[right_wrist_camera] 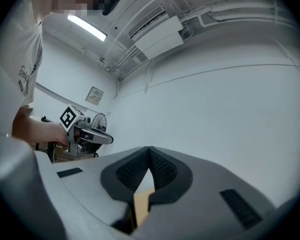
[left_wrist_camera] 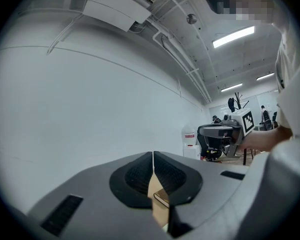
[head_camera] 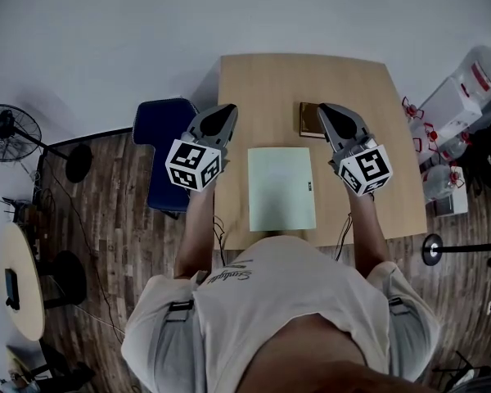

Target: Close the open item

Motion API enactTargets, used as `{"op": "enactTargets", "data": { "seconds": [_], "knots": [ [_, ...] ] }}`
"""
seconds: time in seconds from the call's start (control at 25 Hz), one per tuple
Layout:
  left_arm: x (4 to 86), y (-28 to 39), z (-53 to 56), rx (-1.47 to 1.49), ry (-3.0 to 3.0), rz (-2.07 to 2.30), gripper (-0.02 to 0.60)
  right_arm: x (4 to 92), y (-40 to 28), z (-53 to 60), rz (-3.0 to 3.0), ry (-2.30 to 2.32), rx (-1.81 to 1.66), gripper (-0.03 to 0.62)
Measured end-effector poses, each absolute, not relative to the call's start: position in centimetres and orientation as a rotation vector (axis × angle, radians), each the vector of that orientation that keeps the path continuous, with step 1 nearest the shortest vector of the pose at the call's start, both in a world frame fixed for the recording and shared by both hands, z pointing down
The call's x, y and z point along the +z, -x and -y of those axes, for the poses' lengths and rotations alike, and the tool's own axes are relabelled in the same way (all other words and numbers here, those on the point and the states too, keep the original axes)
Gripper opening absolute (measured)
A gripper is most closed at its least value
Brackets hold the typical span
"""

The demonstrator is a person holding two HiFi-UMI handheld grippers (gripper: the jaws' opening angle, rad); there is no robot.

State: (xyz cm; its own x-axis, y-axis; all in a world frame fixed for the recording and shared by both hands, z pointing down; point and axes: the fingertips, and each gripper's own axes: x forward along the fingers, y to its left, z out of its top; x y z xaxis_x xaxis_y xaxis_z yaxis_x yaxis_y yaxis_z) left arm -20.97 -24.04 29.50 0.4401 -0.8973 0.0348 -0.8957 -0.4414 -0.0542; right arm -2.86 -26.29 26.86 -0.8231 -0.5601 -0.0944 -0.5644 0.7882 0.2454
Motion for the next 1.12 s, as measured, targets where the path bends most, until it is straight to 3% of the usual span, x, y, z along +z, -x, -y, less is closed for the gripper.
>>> {"op": "enactTargets", "data": {
  "seconds": [1.12],
  "knots": [
    [31.0, 20.4, 22.7, -0.057, 2.685, -1.697, 0.017, 28.5, 0.9, 26.0, -2.957, 0.949, 0.345, -0.005]
  ]
}}
